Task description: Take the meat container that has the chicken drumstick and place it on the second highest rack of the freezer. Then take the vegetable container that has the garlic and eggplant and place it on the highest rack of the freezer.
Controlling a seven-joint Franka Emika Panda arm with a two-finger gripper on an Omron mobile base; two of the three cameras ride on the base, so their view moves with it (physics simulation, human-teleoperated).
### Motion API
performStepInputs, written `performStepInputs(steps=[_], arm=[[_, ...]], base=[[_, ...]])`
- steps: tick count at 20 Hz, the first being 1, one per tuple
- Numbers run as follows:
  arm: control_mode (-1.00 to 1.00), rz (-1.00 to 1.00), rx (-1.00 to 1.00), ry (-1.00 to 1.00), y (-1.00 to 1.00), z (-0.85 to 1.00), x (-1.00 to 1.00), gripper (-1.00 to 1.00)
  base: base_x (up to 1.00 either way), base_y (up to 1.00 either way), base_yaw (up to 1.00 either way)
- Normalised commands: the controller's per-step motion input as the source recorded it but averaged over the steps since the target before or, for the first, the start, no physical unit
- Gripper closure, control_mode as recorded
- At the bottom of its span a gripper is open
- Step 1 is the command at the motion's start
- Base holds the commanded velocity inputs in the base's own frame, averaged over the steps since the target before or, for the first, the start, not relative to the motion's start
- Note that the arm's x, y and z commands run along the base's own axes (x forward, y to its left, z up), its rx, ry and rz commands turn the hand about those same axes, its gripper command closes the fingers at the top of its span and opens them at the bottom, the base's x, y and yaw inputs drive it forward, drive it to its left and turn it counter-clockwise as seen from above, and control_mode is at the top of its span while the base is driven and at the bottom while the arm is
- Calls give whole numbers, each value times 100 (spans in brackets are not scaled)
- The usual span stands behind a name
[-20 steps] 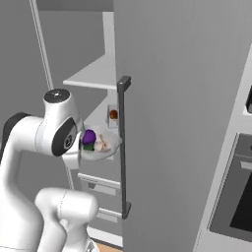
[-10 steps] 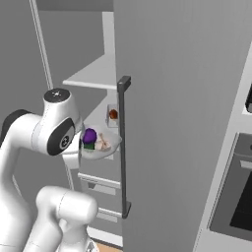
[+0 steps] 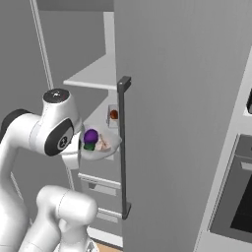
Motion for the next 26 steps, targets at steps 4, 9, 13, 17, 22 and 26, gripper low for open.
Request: performStepInputs(steps=[4,9,13,17,22,26], arm=[[100,0,0,0,0,0,0,100],[-100,1,-2,-5,7,15,-8,100],[-100,3,-5,-20,19,61,-23,100],[-100,3,0,-26,4,52,4,100],[-100,5,-3,-33,14,57,0,100],[-100,12,-3,-21,30,40,18,100]], base=[[52,13,3],[2,0,0],[0,0,0],[0,0,0],[0,0,0],[0,0,0]])
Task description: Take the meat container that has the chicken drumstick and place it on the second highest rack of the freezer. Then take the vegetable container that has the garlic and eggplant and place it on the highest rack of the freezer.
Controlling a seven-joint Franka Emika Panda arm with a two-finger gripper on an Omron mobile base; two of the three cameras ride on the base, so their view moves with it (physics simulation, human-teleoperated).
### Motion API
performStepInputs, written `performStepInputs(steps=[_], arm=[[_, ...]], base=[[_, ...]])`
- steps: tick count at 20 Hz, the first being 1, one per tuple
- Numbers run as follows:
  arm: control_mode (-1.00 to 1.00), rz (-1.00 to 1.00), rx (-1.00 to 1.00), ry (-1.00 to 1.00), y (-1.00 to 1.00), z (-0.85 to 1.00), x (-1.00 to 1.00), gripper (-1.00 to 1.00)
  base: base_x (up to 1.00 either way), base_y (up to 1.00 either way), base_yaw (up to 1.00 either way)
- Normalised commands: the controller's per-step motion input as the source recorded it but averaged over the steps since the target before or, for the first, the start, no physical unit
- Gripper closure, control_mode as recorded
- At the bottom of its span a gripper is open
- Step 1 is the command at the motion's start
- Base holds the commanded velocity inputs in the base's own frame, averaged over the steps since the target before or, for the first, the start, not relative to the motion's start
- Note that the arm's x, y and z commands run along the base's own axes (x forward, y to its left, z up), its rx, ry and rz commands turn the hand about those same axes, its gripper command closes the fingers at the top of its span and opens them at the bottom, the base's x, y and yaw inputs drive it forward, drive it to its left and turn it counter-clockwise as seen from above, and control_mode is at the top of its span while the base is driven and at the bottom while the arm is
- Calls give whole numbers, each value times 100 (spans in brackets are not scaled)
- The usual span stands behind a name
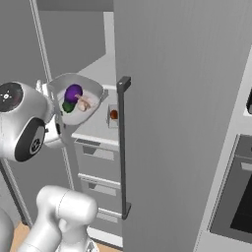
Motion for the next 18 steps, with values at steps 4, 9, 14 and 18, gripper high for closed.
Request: performStepInputs(steps=[4,9,14,18], arm=[[-100,7,-3,-13,14,36,33,100],[-100,0,0,-1,1,29,62,100],[-100,0,0,0,0,19,73,100],[-100,0,0,0,0,11,74,100]], base=[[0,0,0],[0,0,0],[0,0,0],[0,0,0]])
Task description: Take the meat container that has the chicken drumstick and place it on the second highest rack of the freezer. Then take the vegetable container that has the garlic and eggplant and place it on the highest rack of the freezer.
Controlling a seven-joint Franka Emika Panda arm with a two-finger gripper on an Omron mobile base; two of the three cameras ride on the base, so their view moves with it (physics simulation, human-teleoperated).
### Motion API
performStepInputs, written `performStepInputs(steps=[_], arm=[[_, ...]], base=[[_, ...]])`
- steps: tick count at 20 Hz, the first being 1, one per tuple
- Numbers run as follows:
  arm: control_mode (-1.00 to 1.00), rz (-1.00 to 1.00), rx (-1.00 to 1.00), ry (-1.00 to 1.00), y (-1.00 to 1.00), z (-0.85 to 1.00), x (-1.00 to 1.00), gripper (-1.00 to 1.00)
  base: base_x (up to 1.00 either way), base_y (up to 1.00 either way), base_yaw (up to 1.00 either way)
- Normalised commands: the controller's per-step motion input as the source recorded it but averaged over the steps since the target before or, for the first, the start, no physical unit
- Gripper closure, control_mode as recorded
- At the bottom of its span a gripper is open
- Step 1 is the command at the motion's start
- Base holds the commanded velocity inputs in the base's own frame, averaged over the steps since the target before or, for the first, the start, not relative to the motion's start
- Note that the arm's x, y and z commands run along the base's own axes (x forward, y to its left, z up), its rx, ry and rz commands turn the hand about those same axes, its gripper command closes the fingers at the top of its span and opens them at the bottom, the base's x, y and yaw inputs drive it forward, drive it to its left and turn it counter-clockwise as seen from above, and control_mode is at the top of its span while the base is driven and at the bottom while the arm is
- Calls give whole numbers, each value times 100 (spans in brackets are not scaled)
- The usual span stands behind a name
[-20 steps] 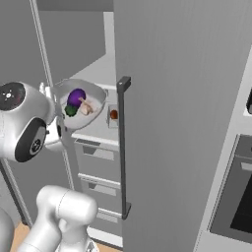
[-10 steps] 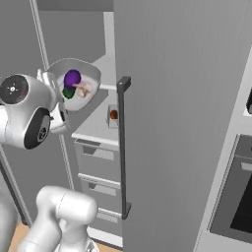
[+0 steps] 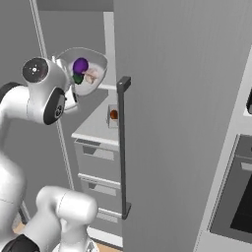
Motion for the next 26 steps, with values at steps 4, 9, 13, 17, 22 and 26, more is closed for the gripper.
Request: performStepInputs(steps=[4,9,13,17,22,26], arm=[[-100,0,-1,0,0,4,81,100],[-100,0,-4,0,0,0,75,100],[-100,0,-2,0,0,0,79,100],[-100,0,-2,2,0,0,78,100],[-100,0,0,3,-16,0,70,100],[-100,0,-1,4,-9,0,63,100]], base=[[0,0,0],[0,0,0],[0,0,0],[0,0,0],[0,0,0],[0,0,0]])
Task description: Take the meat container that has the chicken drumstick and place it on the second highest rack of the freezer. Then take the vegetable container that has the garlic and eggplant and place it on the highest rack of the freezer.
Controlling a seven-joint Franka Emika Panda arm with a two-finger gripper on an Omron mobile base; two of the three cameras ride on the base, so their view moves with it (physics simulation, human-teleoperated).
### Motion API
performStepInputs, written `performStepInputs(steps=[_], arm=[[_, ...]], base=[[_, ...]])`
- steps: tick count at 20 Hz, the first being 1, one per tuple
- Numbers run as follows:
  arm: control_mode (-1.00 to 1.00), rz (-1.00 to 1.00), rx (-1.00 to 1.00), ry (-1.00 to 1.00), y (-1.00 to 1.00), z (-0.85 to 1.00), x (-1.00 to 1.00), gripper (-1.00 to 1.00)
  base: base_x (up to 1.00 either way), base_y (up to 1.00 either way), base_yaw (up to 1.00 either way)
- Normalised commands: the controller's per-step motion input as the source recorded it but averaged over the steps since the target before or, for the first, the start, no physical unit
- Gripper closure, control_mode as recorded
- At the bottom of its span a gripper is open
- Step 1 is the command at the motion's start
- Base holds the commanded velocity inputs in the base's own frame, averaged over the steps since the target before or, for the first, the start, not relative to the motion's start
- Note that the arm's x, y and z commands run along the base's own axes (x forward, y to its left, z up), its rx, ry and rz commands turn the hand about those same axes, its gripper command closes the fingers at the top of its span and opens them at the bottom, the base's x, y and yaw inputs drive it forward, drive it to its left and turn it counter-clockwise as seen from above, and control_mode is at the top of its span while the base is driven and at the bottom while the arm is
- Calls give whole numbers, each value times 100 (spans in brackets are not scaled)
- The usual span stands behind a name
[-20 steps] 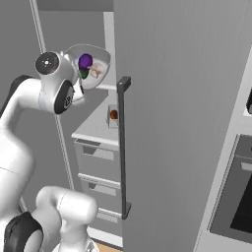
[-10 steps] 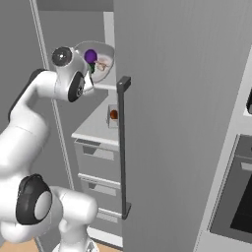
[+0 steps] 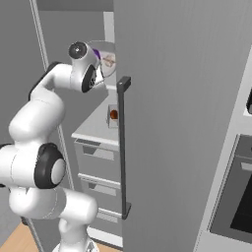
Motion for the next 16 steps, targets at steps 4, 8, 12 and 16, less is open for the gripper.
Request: performStepInputs(steps=[4,8,12,16], arm=[[-100,-2,-6,1,0,-8,56,100],[-100,-2,-7,1,0,-12,58,100],[-100,0,-6,3,2,-26,45,100],[-100,0,-3,0,3,-24,40,100]], base=[[0,0,0],[0,0,0],[0,0,0],[0,0,0]])
